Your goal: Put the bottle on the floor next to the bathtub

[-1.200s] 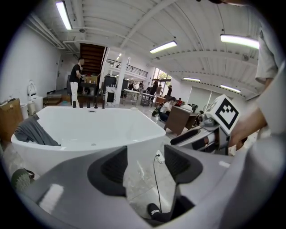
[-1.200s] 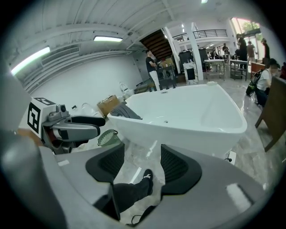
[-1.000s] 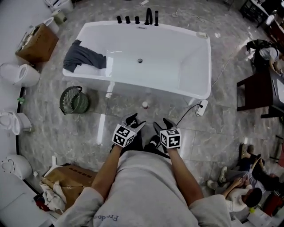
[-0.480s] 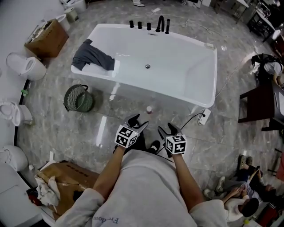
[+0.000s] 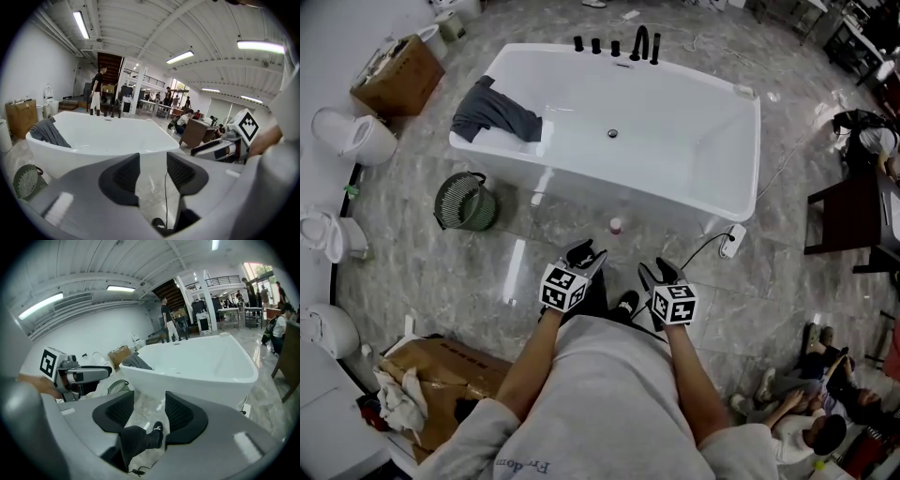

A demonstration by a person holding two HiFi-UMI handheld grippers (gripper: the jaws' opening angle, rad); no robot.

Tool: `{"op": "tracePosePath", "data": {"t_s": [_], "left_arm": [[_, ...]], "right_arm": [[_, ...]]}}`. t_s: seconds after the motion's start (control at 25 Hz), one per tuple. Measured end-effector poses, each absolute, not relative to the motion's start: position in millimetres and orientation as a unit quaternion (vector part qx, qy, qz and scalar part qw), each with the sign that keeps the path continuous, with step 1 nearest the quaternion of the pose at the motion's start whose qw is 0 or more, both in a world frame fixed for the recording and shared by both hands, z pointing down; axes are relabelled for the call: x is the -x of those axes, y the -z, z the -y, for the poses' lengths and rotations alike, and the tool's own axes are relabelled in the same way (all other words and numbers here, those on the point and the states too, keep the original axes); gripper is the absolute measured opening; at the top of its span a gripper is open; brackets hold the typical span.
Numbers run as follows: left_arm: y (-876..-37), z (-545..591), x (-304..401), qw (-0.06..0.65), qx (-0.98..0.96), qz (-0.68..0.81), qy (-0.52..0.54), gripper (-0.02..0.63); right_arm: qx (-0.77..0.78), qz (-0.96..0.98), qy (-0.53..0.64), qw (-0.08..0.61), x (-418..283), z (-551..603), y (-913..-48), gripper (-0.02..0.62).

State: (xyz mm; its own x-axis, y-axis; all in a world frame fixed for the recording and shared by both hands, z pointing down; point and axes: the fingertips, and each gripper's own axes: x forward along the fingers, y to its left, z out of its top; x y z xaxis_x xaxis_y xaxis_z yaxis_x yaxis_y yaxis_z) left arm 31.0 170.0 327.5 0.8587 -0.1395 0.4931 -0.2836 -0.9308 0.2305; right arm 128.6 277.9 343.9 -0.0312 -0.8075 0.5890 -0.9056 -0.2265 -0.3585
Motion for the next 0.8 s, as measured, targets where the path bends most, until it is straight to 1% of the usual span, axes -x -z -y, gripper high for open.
{"op": "tracePosePath", "data": {"t_s": [0.12,0.2,0.4,0.48,0.52,0.56,0.6,0.8], "left_arm": [[-327.3,-171.6,-28.3,0.152,-0.952,0.118,-0.238,0.195],[-327.6,-172.8,-25.8,0.155,-0.952,0.121,-0.235,0.15],[-333.4,-176.0,-20.6,0.164,-0.949,0.125,-0.238,0.115],[-336.2,-178.1,-20.6,0.162,-0.948,0.124,-0.244,0.089],[-337.6,-179.0,-20.7,0.159,-0.948,0.123,-0.248,0.061],[-338.5,-179.5,-20.7,0.157,-0.947,0.122,-0.252,0.058],[-339.0,-179.7,-20.5,0.155,-0.947,0.121,-0.255,0.058],[-342.2,-181.1,-17.3,0.166,-0.943,0.124,-0.26,0.057]], "right_arm": [[-0.695,0.616,-0.365,0.064,-129.4,-281.0,-344.5,0.173],[-0.697,0.613,-0.366,0.064,-129.1,-283.3,-345.2,0.145],[-0.7,0.609,-0.368,0.066,-129.7,-288.6,-347.4,0.092],[-0.701,0.607,-0.369,0.066,-130.8,-291.1,-349.1,0.07],[-0.701,0.606,-0.37,0.066,-131.1,-291.8,-350.0,0.058],[-0.699,0.607,-0.372,0.066,-130.8,-291.9,-351.0,0.014],[-0.697,0.608,-0.375,0.067,-129.7,-291.5,-351.9,0.002],[-0.685,0.612,-0.389,0.065,-123.8,-291.4,-357.7,0.002]]}}
